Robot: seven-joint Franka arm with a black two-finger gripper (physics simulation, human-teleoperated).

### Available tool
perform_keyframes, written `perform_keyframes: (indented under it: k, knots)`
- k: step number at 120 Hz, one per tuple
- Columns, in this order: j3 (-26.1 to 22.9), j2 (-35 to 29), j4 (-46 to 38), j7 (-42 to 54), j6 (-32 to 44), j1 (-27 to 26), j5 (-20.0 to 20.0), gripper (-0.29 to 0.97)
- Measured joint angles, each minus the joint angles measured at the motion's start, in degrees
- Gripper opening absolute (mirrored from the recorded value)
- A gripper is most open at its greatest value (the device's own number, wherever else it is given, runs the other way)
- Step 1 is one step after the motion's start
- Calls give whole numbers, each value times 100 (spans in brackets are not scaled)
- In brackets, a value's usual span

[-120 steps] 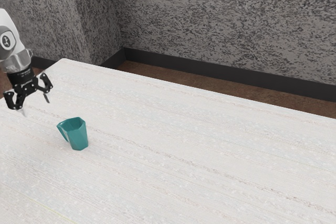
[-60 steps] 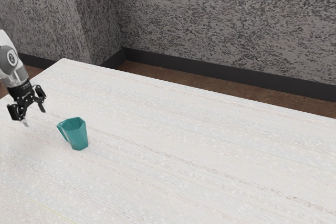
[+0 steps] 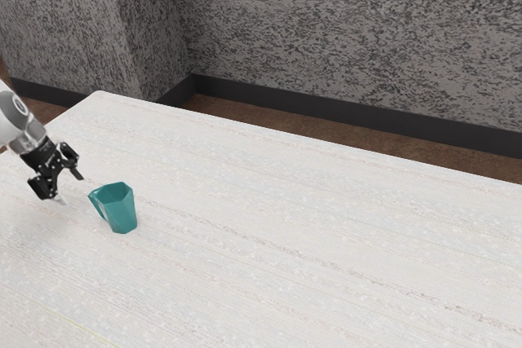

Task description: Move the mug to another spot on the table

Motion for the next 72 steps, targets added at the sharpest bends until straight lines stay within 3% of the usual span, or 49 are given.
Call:
perform_keyframes:
  k: [21, 72]
  knots:
    - [-14, 81, -23, 294, 34, 42, -348, 68]
    - [-30, 165, -32, 998, -251, 54, -560, 68]
